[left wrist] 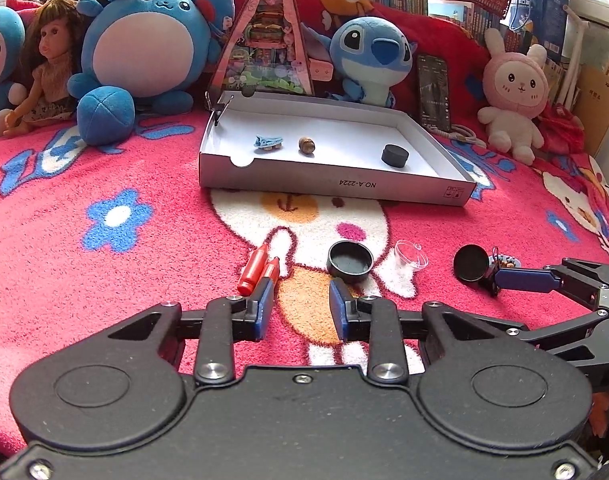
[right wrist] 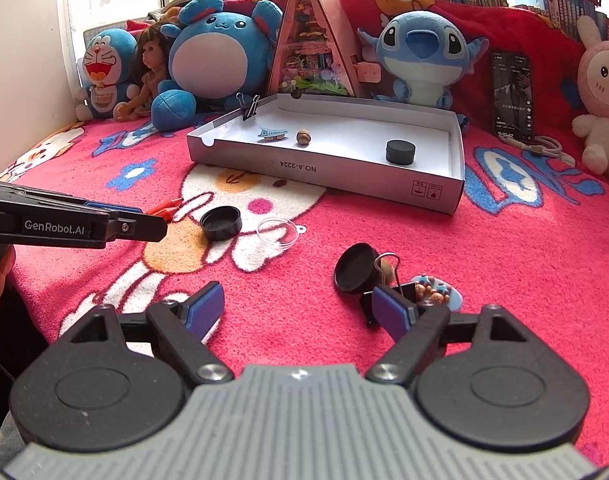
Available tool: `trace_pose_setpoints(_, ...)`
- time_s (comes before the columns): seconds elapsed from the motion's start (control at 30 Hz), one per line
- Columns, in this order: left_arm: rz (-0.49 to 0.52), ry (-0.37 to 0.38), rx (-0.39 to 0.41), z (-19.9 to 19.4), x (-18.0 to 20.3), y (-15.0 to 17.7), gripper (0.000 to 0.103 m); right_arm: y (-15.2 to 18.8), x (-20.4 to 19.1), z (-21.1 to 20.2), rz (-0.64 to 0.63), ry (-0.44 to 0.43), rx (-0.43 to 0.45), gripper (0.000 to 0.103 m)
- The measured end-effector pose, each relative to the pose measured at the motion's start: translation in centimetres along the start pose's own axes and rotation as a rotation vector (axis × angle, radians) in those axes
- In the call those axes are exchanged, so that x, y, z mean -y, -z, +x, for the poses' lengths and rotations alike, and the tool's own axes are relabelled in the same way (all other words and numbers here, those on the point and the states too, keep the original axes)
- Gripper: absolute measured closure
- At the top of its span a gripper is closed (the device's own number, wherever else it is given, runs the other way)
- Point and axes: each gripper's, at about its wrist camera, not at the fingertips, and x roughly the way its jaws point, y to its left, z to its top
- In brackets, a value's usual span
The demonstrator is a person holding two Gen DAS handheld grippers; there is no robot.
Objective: Organize rigid objects
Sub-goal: 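Withdraw both tools from the box toward the remaining objects, then move the right tool to the flat black lid while the left tool approaches the red crayons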
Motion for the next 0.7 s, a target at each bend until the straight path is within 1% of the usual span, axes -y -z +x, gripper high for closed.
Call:
trace_pose_setpoints(0.17,-0.030,0.004,-0.013,0.5,-0.7,-0.1,0.074,-0.3,0.1,0.5,-0.019,0.029,0.009,0.015)
trace_pose_setpoints(0.27,-0.031,-0.011,-0.012,0.6,-1.0,-0.1,0.074,-0.5,0.3,0.7,-0.026,0.046,0.010,0.015)
trace_pose_setpoints(0.37,-0.031,-0.001,-0.013,0.7,-1.2,0.0,0.074,-0.7,0.5,0.9,-0.032,0.065,0.015,0.015)
trace_pose_setpoints(0.4,-0.026,0.011,-0.012,0.7,-1.1,0.0,0.074,-0.7,0.6,1.0,-0.032,0.074,0.017,0.015)
trace_pose_setpoints(0.47,-0.027,0.059,-0.026,0.8,-1.0,0.1,0.074,-0.8,0.8,1.2,-0.030,0.096,0.020,0.015)
trace_pose_setpoints(0.5,-0.051,0.106,-0.053,1.0,-1.1,0.2,0.074,-0.9,0.9,1.3,-0.025,0.113,0.019,0.015)
trace_pose_setpoints(0.53,-0.071,0.132,-0.069,1.2,-1.1,0.3,0.074,-1.0,1.1,1.5,-0.018,0.125,0.017,0.015)
trace_pose_setpoints(0.57,-0.079,0.136,-0.072,1.4,-1.1,0.4,0.074,-1.0,1.3,1.6,-0.008,0.130,0.015,0.015)
trace_pose_setpoints(0.7,-0.001,0.033,-0.003,0.7,0.0,0.5,0.073,-1.0,1.5,1.4,0.012,0.126,0.023,0.015)
